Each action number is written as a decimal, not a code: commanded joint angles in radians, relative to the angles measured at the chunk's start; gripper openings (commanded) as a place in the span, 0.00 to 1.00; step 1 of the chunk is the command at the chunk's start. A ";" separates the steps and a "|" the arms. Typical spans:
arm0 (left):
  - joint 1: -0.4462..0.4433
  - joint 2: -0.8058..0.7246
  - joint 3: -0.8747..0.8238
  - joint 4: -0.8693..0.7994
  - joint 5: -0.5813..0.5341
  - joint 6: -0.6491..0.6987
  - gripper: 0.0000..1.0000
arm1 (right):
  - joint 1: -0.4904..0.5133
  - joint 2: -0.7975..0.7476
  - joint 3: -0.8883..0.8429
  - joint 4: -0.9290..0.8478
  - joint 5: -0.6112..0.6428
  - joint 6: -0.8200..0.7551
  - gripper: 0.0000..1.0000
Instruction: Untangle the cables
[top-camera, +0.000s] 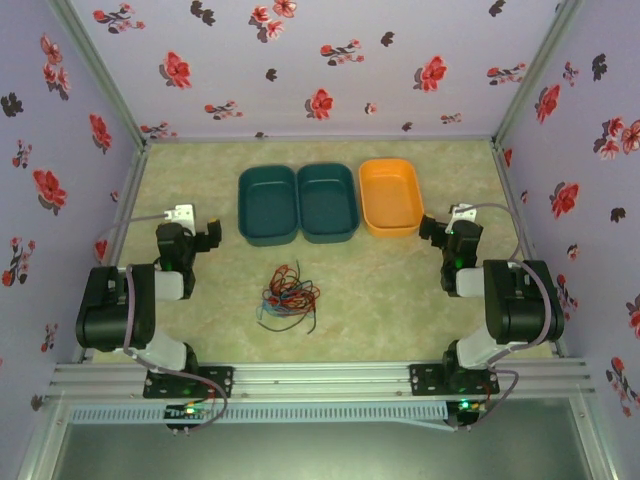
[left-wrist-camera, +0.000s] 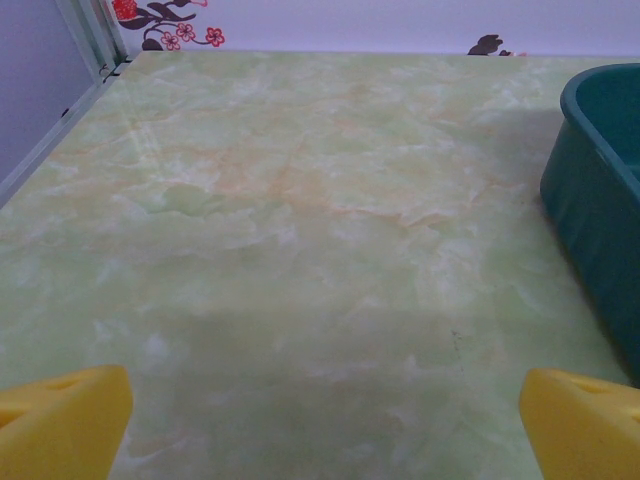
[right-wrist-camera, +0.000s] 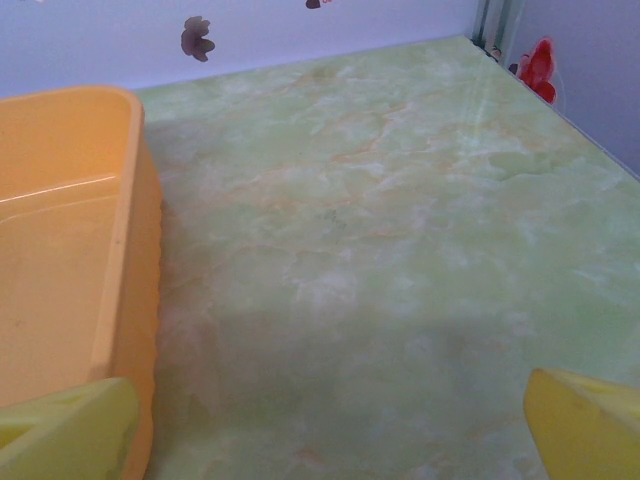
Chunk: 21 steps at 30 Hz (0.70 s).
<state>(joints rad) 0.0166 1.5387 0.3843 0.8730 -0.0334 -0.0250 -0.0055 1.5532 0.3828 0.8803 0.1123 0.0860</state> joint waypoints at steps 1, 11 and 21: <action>-0.006 0.002 0.016 -0.002 -0.020 0.017 1.00 | 0.007 0.007 0.011 -0.001 0.021 0.001 0.99; 0.025 -0.141 -0.057 0.008 -0.080 -0.057 1.00 | 0.007 -0.060 -0.010 -0.011 0.072 0.017 0.99; 0.018 -0.535 0.008 -0.383 -0.120 -0.248 1.00 | 0.023 -0.394 0.041 -0.390 0.185 0.084 0.99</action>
<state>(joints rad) 0.0357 1.0752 0.3527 0.6456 -0.1295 -0.1635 0.0086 1.2247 0.3889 0.6495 0.2222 0.1169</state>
